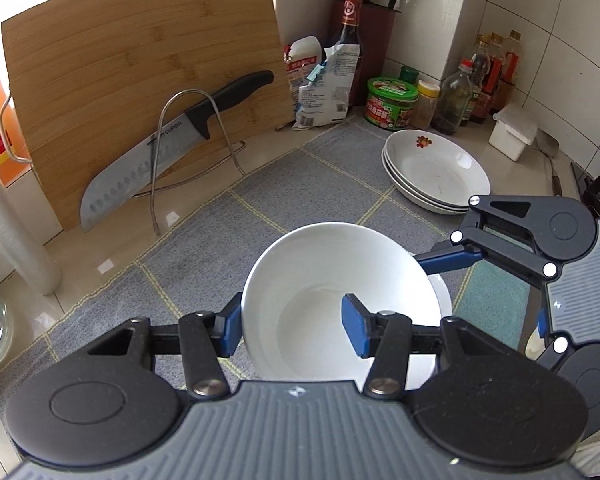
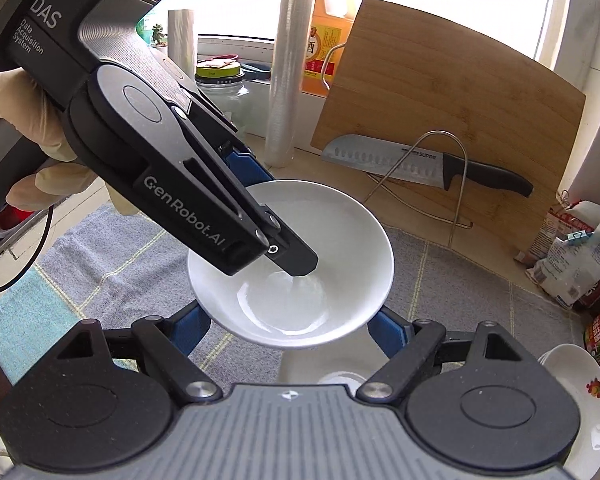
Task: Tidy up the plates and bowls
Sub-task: 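Lift the white bowl with both tools and carry it over the nested bowls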
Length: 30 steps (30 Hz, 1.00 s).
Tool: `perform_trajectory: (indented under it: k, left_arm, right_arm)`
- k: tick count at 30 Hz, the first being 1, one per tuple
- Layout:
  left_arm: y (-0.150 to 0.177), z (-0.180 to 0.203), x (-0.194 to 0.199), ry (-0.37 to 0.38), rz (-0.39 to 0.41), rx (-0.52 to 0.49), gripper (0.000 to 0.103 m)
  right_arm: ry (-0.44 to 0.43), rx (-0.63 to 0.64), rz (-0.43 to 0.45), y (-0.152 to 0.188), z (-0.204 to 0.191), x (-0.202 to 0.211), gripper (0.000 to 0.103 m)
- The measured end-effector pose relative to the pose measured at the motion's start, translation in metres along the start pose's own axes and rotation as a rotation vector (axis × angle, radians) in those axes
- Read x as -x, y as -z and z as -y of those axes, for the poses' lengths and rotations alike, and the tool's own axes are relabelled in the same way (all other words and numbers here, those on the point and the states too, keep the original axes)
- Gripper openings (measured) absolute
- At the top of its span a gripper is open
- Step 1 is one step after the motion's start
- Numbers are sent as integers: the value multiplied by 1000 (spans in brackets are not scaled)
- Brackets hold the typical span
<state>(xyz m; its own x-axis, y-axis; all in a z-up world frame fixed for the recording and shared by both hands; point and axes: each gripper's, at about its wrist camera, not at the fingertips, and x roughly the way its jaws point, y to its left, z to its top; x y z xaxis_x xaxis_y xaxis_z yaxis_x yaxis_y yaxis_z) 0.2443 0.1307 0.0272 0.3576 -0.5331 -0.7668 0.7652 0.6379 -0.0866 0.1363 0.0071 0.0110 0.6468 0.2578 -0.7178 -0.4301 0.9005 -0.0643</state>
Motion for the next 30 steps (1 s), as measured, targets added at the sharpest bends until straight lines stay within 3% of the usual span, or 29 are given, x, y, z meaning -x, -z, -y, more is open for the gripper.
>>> perform_trajectory:
  k: [12, 30]
  left_arm:
    - [-20, 28, -29, 70, -21, -45, 50]
    - [-16, 36, -56, 100, -77, -36, 50]
  right_arm:
    - [58, -66, -24, 23, 29, 14, 89]
    - [36, -121, -73, 37, 40, 7, 89]
